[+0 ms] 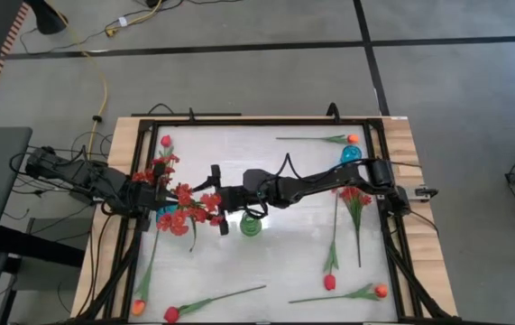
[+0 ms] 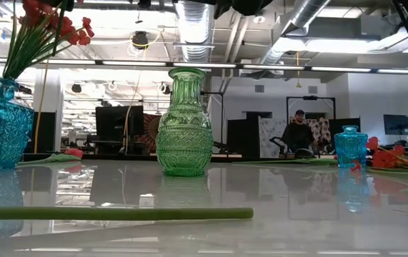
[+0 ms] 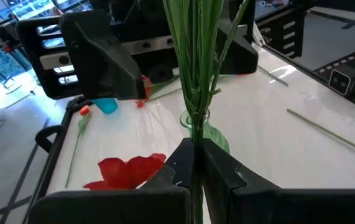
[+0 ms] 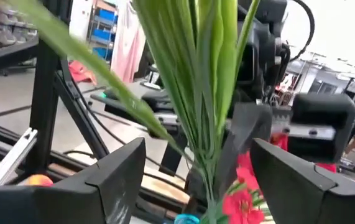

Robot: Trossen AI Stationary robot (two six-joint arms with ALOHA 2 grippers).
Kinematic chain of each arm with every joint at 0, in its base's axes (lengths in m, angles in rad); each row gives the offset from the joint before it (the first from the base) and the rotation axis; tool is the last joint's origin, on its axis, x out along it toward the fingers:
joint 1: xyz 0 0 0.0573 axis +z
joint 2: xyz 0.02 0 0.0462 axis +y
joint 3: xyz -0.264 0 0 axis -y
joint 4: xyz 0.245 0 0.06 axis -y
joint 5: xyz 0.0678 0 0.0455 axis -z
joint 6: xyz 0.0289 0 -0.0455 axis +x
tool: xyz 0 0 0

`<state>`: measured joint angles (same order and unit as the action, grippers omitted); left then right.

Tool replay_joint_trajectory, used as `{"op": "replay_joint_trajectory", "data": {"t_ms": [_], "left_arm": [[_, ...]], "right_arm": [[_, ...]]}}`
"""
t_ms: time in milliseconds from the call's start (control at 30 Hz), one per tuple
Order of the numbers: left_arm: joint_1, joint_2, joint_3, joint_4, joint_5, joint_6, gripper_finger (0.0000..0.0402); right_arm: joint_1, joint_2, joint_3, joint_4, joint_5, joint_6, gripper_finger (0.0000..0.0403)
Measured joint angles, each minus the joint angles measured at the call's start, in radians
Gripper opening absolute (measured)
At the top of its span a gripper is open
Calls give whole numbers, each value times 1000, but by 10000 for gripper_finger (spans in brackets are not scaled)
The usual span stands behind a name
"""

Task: Sort flowers into vase by color
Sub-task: Put the top red flowers into the left blue vase

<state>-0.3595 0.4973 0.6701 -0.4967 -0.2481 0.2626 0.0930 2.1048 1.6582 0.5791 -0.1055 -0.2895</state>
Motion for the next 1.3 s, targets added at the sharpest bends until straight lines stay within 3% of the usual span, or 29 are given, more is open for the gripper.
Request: {"op": "replay_joint_trajectory", "data": {"t_ms": [300, 1067, 1300], "left_arm": [[0, 0, 0, -2, -2, -25, 0], [0, 0, 0, -46, 3, -85, 0], [0, 0, 0, -42, 36, -88, 38]], "right_arm": [[12, -2, 2, 91, -1, -7, 260], [17, -2, 2, 113, -1, -7, 110], [17, -2, 2, 107, -1, -7, 52]]}}
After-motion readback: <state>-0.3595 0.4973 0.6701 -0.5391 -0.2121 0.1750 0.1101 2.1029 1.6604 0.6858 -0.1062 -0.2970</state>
